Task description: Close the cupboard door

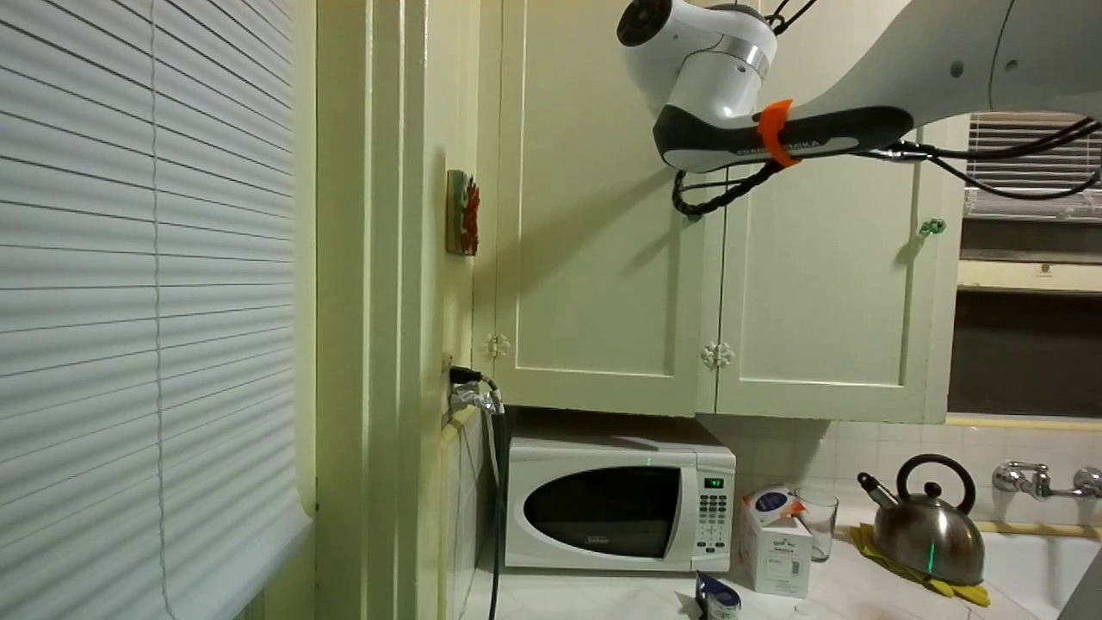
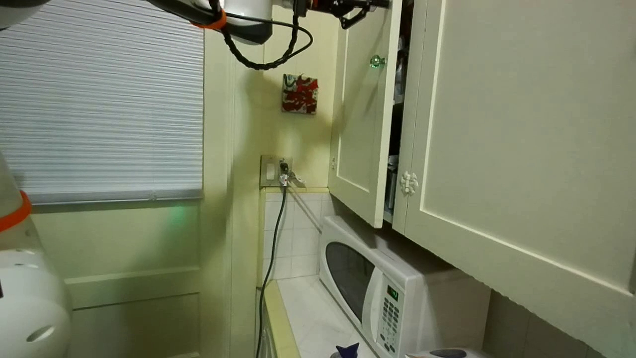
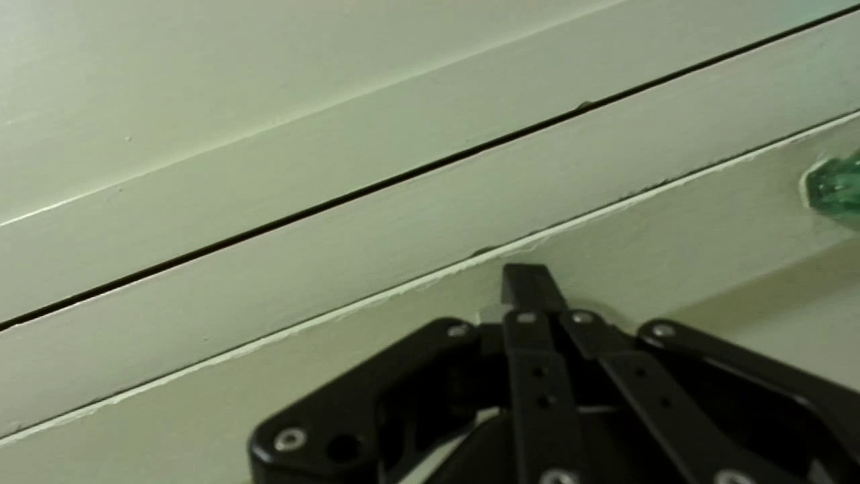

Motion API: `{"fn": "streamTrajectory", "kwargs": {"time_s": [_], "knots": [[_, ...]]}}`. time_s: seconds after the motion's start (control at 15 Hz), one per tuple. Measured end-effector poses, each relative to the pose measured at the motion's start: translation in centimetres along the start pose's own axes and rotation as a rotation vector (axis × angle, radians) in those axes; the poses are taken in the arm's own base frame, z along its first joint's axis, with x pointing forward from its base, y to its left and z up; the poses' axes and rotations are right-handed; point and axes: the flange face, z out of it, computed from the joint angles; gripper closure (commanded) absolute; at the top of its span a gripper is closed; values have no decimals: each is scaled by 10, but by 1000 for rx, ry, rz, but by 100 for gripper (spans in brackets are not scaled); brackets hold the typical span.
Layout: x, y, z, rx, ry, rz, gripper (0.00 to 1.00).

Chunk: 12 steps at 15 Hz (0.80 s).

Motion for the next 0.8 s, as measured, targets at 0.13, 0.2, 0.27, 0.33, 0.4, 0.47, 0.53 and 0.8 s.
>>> {"fn": "streamTrajectory", "kwargs": {"time_s": [0.13,0.2,0.27,0.33,0.4,0.47,0.53,0.8], "knots": [[-1,-4,7,13,-6,12,100],[-2,-5,11,21,-3,18,100],[-2,-5,14,30,1,24,100],[-2,-6,18,41,9,31,100],[-1,-7,22,54,20,38,100],[-1,-7,26,68,31,46,100],[0,-8,30,83,44,55,100],[1,-5,39,127,65,82,100]]}}
